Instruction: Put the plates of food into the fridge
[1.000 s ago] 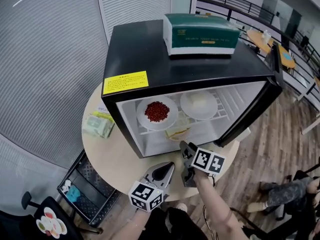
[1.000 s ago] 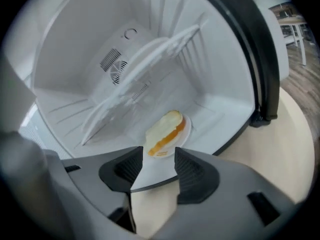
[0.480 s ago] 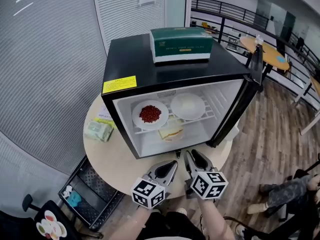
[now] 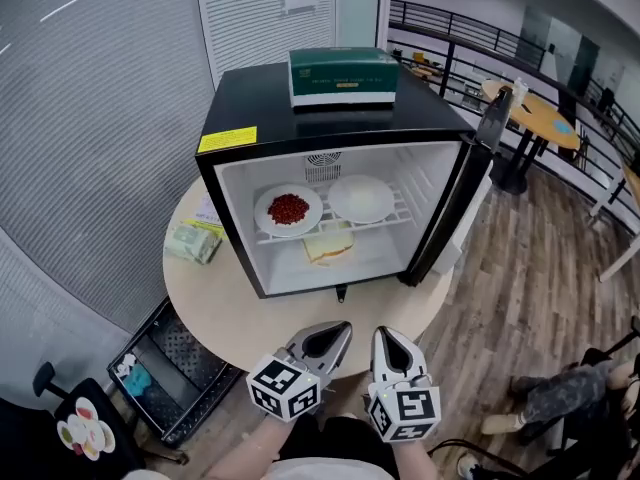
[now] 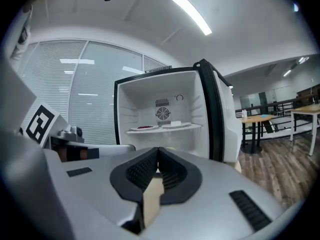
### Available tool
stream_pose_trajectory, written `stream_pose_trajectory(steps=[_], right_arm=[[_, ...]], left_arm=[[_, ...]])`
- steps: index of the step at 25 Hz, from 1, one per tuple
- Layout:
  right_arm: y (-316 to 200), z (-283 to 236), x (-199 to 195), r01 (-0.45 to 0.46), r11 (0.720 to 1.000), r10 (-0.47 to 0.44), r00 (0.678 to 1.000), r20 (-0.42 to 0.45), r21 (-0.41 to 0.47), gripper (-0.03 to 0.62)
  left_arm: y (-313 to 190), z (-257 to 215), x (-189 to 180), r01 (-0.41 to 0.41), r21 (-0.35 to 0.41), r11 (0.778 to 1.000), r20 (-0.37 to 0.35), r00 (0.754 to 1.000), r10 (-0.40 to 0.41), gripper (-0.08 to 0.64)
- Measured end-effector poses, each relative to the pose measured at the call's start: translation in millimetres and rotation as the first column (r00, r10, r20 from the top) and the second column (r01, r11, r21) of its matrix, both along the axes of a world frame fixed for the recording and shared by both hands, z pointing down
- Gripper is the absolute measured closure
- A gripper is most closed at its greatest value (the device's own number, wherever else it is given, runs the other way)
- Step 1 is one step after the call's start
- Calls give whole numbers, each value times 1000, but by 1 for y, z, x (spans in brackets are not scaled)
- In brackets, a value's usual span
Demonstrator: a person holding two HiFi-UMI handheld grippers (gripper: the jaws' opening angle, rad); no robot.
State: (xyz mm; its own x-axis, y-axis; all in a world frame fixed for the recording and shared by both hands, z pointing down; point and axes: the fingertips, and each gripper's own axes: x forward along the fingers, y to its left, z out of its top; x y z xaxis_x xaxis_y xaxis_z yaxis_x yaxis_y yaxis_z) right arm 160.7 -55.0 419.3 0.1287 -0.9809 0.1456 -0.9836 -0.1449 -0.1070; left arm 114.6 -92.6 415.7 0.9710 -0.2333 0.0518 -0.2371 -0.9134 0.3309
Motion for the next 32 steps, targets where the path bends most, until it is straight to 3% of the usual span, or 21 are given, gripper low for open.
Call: stream_pose_trajectory(steps=[4, 9, 17, 32], right_arm=[[20, 10, 1, 10, 1000, -8, 997, 73, -28, 583], [28, 12, 0, 23, 1000, -22, 997, 73, -15, 583], [30, 21, -7, 64, 998, -62, 996, 69, -28, 583], [15, 14, -4, 61, 998, -61, 995, 83, 1, 584]], left_arm=[[25, -6, -3, 22, 53, 998, 16, 1000, -23, 555], [40, 8, -10, 78, 76, 994, 59, 995, -83, 555], [37, 15, -22, 166, 71, 984, 67, 983, -171, 555], [21, 4, -22, 185, 101, 978, 62, 980, -191, 555]])
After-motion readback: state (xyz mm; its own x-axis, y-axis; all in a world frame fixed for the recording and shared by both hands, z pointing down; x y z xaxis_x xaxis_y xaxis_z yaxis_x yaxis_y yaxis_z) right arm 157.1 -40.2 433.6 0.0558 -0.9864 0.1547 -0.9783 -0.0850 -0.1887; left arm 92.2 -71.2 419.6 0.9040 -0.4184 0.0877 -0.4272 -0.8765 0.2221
